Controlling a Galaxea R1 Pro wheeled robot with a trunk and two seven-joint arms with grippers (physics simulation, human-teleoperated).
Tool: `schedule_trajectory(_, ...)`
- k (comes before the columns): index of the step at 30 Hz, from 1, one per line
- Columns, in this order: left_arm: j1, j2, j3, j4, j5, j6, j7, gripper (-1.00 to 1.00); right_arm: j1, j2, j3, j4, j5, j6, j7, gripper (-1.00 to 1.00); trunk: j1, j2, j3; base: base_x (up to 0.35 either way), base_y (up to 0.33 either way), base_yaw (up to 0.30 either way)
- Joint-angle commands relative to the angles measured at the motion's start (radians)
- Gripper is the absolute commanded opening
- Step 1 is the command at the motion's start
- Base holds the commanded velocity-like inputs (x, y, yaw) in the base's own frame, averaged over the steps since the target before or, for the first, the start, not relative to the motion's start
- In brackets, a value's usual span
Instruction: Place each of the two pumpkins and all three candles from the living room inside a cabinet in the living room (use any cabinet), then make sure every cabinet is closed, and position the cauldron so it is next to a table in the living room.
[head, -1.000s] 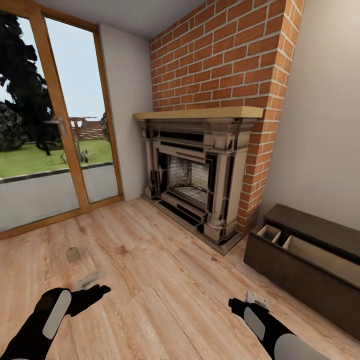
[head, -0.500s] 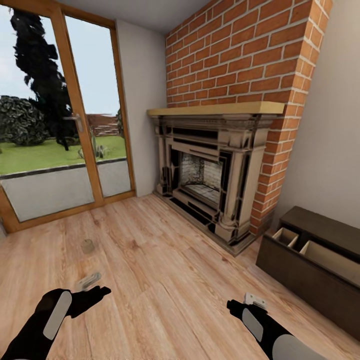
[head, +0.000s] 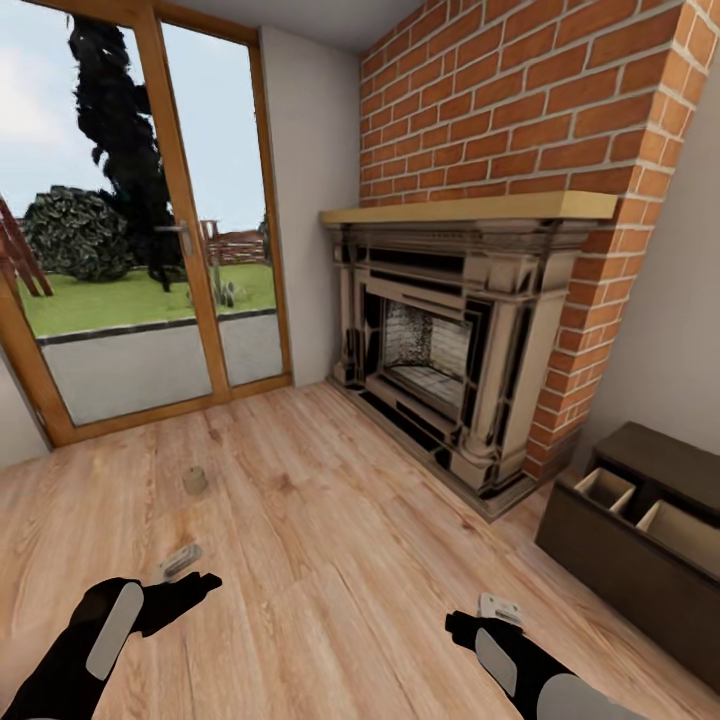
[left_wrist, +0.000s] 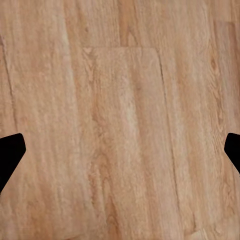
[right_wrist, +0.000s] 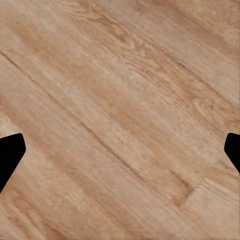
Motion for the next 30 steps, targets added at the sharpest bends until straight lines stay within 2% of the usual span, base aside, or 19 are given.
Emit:
schedule_trajectory(1, -0.001, 0.000, 0.001, -0.001, 0.011, 0.005, 0.008, 1.00, 0.000, -0.001, 0.009, -0.002, -0.007, 0.005, -0.007, 1.00, 0.000, 0.000, -0.002, 0.309, -0.001, 0.171)
schedule_trajectory(7, -0.001, 0.000, 0.001, -0.001, 0.010, 0.003, 0.008, 1.00, 0.000, -0.001, 0.009, -0.002, -0.007, 0.005, -0.002, 1.00, 0.000, 0.000, -0.010, 0.329, 0.000, 0.171)
schedule_trajectory(14, -0.001, 0.000, 0.001, 0.016, 0.009, -0.041, 0.009, 1.00, 0.000, -0.001, 0.010, -0.002, -0.007, 0.005, 0.000, 1.00, 0.000, 0.000, -0.020, 0.342, 0.000, 0.171)
schedule_trajectory(30, -0.001, 0.003, 0.001, 0.026, 0.008, -0.048, 0.009, 1.00, 0.000, 0.005, 0.013, -0.002, -0.005, 0.004, 0.003, 1.00, 0.000, 0.000, -0.041, 0.344, 0.000, 0.171)
